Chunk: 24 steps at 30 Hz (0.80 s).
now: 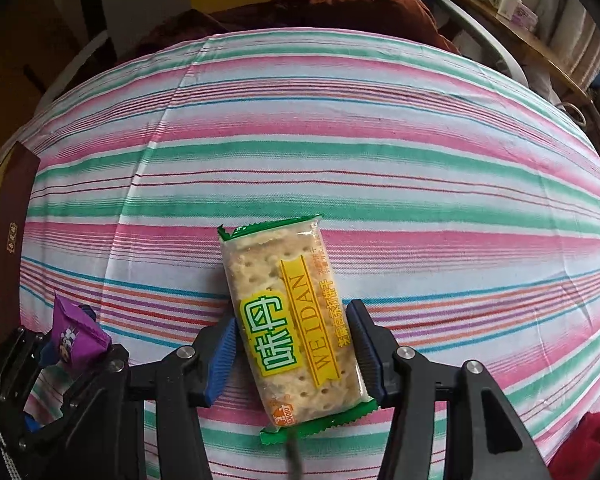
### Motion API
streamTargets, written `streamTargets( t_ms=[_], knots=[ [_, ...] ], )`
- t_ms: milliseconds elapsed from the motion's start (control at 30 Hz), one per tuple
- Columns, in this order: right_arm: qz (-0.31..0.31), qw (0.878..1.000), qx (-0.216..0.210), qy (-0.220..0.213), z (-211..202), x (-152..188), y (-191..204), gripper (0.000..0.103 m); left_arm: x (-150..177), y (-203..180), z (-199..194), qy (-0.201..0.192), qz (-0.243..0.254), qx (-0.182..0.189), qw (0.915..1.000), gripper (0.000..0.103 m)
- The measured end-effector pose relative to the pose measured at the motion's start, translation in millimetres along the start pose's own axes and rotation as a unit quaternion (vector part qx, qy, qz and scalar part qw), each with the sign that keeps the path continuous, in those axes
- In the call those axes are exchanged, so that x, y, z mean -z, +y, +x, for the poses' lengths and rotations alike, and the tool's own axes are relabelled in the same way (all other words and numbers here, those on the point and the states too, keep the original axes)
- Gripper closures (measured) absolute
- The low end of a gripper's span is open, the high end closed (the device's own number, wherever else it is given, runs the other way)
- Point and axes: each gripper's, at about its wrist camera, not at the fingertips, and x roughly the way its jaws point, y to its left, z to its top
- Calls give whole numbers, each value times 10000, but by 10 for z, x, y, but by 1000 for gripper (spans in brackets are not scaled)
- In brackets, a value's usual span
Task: Organize objects
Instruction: 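Carry both packets to the gold tray and open both tools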
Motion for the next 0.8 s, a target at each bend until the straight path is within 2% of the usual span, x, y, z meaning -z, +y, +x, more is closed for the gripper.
streamTargets(
  t_ms=[267,300,467,500,800],
  knots=[
    [-177,9998,42,-7,-1,-21,57,49,23,-77,17,-65,174,-203,9996,68],
    [-184,9998,48,-9,3,56,5,50,27,-83,18,-72,186,-218,9996,67],
    [-225,9997,69,-22,38,75,-114,50,35,-80,20,-89,209,-244,9994,67],
    [-236,9997,73,-25,60,60,22,50,37,-77,20,-93,213,-248,9994,67],
    [-321,9995,-6,-48,12,24,-80,51,41,-84,24,-98,224,-258,9994,68]
  ],
)
